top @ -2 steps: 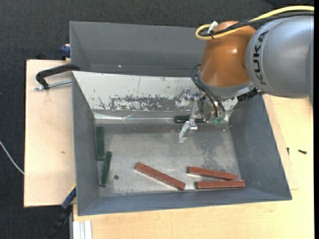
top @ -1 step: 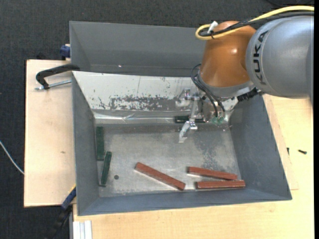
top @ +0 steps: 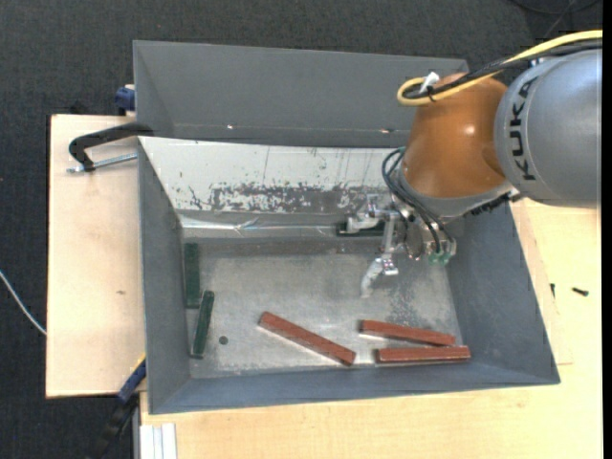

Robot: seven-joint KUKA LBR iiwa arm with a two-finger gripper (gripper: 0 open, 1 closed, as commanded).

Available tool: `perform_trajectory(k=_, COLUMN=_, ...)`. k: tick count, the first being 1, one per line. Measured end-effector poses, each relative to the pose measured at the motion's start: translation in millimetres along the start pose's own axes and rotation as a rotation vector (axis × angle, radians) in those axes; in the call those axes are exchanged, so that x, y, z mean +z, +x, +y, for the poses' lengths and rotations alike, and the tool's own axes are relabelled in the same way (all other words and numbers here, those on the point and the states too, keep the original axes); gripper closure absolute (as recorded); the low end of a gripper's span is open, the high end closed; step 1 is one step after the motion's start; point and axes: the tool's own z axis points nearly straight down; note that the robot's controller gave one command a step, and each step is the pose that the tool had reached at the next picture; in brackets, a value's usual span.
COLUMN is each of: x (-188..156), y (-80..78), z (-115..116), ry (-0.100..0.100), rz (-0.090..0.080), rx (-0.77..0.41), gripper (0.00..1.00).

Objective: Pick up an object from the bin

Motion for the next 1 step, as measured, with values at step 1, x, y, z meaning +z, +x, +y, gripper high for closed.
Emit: perform_trajectory(k=1, x=3.0, y=44.4, z=-10.8, ry=0.002, rz=0.006, rx=-0.103, gripper=0.00)
